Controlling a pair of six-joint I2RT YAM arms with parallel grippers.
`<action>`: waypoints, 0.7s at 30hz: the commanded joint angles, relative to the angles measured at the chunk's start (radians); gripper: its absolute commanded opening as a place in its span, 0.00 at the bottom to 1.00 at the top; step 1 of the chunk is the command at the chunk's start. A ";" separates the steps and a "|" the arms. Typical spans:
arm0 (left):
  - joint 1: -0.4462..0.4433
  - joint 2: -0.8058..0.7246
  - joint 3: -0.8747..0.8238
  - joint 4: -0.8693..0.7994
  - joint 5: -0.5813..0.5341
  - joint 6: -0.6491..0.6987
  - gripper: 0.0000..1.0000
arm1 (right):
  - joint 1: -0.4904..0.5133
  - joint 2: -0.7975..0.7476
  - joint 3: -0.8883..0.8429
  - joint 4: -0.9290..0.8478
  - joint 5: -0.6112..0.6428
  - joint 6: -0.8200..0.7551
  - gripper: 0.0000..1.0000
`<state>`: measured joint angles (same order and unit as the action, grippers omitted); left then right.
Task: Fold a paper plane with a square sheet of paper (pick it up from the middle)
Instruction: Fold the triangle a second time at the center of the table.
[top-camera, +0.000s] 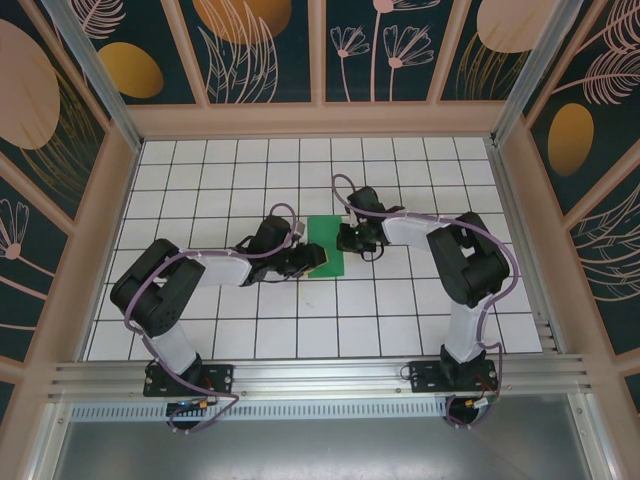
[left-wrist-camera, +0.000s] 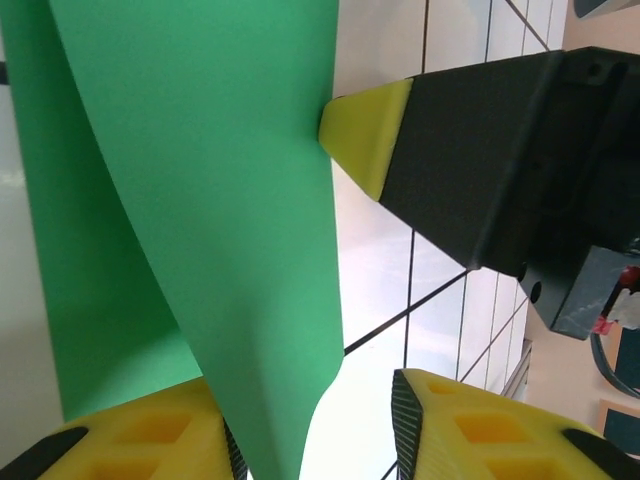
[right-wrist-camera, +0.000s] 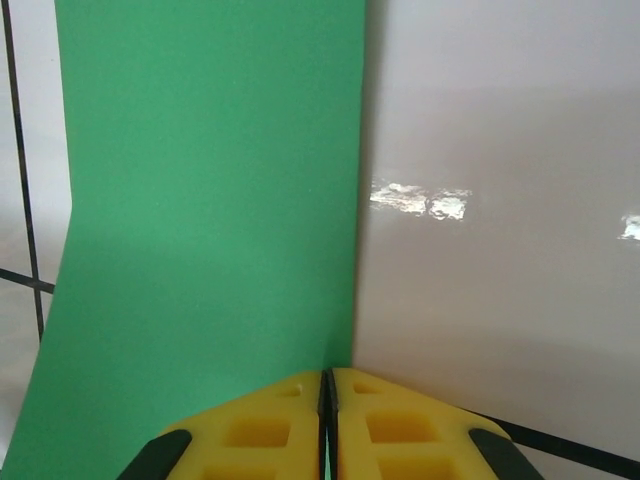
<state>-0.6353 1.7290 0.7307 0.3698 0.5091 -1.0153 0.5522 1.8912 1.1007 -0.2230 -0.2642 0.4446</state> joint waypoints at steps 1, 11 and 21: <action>-0.005 -0.003 0.034 0.006 0.014 0.014 0.42 | 0.000 0.011 -0.023 0.002 -0.024 0.002 0.12; -0.006 0.044 0.090 0.075 0.049 -0.013 0.45 | -0.030 0.011 -0.059 0.047 -0.091 0.021 0.13; -0.004 0.096 0.140 0.052 0.006 0.010 0.55 | -0.084 -0.037 -0.109 0.112 -0.211 0.045 0.18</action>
<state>-0.6353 1.8023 0.8440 0.4152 0.5343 -1.0187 0.4889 1.8851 1.0233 -0.0959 -0.4358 0.4774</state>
